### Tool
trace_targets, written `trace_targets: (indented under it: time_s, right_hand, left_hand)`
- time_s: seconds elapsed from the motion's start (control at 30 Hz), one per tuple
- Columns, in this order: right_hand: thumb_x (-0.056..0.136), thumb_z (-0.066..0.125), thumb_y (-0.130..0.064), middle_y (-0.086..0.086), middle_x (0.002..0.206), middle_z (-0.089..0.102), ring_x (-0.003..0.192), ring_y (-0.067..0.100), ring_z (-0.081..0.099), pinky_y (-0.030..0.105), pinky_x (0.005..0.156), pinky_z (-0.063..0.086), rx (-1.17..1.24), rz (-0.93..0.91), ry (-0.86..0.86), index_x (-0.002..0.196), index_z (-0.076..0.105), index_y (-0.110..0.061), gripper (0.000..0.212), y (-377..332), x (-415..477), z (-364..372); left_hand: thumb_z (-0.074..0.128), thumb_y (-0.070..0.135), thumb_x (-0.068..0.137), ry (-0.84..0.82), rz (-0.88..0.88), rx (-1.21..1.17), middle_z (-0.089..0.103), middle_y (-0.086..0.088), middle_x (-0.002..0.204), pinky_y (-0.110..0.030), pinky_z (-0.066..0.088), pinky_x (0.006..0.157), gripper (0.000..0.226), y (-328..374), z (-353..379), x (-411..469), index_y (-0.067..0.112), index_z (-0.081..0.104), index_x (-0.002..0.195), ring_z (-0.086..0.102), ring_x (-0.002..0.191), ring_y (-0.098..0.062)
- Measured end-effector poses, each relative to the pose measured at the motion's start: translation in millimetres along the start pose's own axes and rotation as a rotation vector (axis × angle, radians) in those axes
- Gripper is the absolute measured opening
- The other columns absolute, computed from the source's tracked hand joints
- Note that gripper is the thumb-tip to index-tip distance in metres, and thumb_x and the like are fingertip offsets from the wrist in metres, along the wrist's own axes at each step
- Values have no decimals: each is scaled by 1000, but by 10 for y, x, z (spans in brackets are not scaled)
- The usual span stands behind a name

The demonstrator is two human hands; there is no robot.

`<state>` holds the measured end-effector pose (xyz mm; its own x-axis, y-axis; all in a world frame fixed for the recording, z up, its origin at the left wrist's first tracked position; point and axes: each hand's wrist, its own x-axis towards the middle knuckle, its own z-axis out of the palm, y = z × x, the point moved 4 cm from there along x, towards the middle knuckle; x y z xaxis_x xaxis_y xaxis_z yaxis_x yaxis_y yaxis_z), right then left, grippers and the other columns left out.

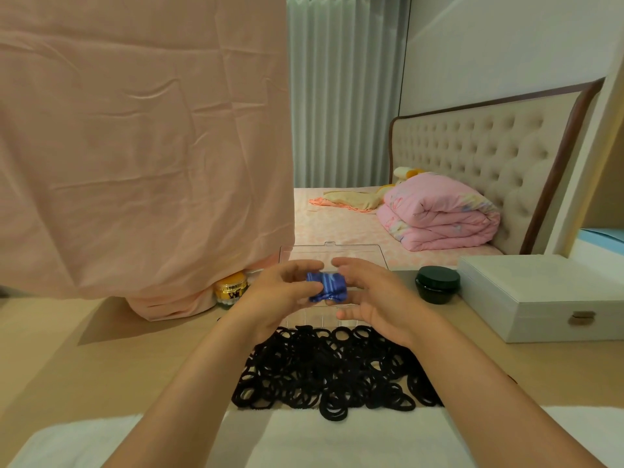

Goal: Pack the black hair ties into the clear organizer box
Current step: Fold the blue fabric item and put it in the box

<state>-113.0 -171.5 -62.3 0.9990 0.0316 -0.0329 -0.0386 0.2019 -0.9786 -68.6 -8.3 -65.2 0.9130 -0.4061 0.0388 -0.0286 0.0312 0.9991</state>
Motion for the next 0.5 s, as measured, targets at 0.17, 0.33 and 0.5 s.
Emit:
trace_targets:
  time_s: [0.17,0.33,0.5]
  right_hand:
    - [97,67,-12,11,104,77,85,18,73,30,73,59,-45,70,56,118,70,-9,21,131,18,73]
    - [96,64,-6,11,107,76,97,23,71,34,85,55,185,49,136,115,69,-9,20,139,63,179]
    - [98,64,-11,12,105,74,107,27,68,40,91,53,184,127,102,116,68,-6,19,148,223,469]
  left_hand:
    - [72,5,89,16,51,107,69,-9,116,-30,60,87,30,62,-46,-26,22,70,114,71,103,-20]
    - [74,2,87,-19,66,62,73,-7,93,-34,61,86,24,89,-81,-21,11,68,108,75,88,-18]
    - [81,8,82,109,153,73,73,-3,97,-31,62,82,27,105,-318,-22,19,71,104,74,87,-18]
